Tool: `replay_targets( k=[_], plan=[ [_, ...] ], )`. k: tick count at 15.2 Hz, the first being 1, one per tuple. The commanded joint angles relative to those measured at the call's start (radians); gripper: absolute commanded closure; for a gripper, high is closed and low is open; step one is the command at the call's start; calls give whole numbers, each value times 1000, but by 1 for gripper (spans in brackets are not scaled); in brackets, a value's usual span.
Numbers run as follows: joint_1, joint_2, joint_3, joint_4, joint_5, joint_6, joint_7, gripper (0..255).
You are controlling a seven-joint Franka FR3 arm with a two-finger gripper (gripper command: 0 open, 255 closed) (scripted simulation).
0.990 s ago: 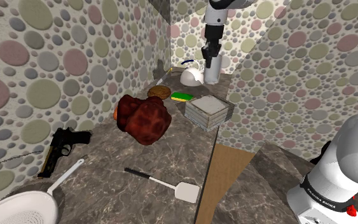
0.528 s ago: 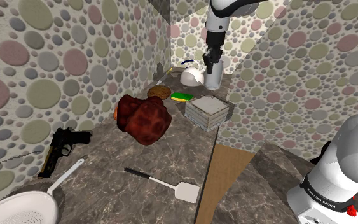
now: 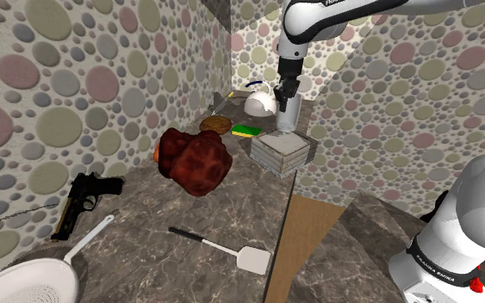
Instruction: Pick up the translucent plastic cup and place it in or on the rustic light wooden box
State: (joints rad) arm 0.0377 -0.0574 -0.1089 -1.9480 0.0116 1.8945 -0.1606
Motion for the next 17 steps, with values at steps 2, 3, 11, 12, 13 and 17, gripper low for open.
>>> replay_targets(
  k=[2, 3, 11, 12, 13, 17],
  plan=[
    [0, 7, -1, -32, 1, 40, -2, 255],
    [0, 10, -1, -43, 1, 53, -2, 255],
    [-1, 20, -1, -79, 3, 100, -4, 255],
    [-1, 20, -1, -79, 3, 100, -4, 255],
    [-1, 20, -1, -79, 3, 100, -4, 255],
    [-1, 20, -1, -79, 3, 100, -4, 0]
  ],
)
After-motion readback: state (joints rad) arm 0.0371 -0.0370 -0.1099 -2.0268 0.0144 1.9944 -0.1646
